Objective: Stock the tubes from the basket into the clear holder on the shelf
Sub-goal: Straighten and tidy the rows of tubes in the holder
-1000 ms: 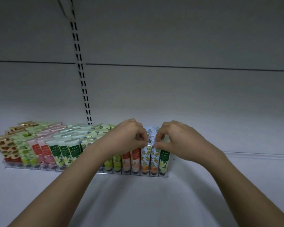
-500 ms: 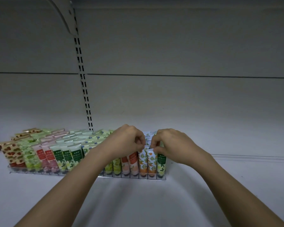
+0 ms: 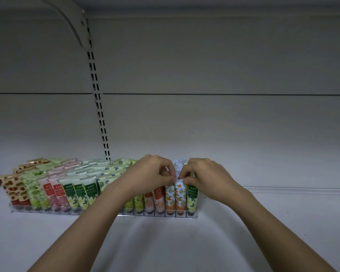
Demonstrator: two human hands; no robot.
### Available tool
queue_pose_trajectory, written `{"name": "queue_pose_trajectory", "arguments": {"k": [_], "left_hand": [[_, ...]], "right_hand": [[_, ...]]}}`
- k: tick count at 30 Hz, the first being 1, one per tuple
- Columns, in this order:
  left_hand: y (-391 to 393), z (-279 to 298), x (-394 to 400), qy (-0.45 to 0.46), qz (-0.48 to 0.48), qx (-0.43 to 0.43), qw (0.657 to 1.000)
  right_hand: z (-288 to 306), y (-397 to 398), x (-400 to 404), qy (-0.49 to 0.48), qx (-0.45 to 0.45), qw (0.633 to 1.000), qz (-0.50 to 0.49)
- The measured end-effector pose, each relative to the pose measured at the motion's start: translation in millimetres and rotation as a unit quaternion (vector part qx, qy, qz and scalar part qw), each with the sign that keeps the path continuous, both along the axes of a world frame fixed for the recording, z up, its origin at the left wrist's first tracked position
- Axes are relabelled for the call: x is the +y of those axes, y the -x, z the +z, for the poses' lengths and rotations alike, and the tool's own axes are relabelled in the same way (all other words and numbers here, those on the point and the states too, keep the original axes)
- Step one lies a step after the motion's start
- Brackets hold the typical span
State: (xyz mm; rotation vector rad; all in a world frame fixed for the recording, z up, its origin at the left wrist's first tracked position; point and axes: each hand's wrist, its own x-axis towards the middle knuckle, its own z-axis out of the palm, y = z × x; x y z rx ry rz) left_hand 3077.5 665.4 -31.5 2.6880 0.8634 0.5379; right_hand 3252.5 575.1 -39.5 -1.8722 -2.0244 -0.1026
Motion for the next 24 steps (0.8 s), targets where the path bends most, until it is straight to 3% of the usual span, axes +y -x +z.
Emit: {"name": "queue_pose_trajectory", "arguments": {"k": [6,24], "left_hand": [[-5.9,-2.9,-6.1,-0.06,0.017,0.023,0.998],[-17.9,-10.9,-8.2,-0.117,0.072,0.015,0.99]], "right_hand": [[-4.2,-19.1,-11.5,0.01,0.125,0.992,-0.029],[-2.5,-24.5,-6.3,0.035,0.143,0.989,-0.011]]}}
